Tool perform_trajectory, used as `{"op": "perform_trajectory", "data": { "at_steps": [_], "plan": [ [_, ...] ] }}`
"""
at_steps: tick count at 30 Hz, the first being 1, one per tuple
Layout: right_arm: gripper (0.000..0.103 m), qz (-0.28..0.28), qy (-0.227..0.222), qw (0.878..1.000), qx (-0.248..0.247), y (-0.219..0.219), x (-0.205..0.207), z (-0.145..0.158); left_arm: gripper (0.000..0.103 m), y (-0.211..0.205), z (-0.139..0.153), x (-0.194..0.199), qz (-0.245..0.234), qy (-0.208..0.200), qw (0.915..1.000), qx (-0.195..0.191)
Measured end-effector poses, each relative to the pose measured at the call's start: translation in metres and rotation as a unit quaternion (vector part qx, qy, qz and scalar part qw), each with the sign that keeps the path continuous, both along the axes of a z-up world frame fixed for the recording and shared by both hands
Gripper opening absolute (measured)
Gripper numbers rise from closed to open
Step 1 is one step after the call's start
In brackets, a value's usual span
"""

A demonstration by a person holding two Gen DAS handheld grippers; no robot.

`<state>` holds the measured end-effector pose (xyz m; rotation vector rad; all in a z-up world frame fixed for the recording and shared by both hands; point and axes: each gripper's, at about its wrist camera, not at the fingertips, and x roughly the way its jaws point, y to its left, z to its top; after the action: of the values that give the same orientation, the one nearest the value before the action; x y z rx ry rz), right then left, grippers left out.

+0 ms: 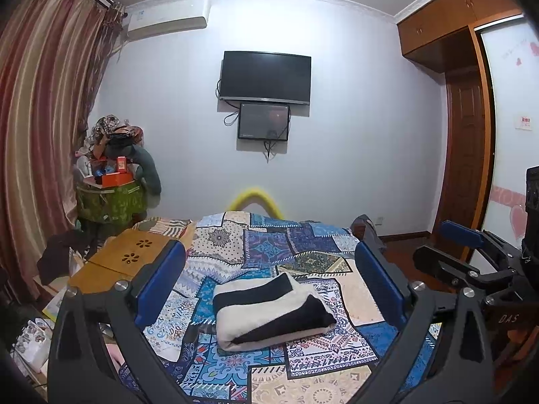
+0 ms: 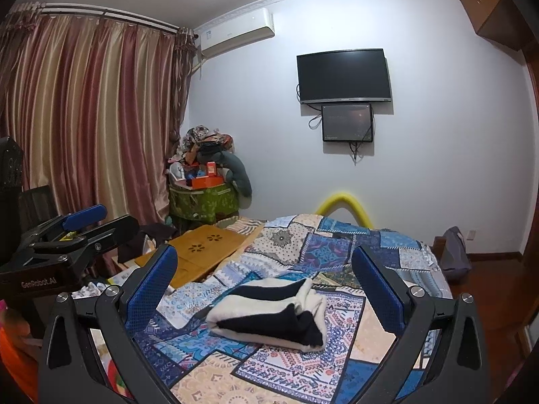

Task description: Fold small clothes

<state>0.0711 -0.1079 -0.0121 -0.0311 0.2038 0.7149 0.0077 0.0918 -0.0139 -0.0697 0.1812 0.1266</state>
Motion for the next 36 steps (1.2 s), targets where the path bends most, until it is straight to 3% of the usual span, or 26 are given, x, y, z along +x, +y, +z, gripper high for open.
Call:
{"op": "perform_trajectory", "data": {
  "at_steps": [36],
  "plan": [
    [0.103,-0.016,0.010,1.000,0.019,-0.0095,0.0025,0.0033,0.102,-0.0036,-0.0026,0.0054,-0.025,0.005,0.9997,0.001]
  ]
}}
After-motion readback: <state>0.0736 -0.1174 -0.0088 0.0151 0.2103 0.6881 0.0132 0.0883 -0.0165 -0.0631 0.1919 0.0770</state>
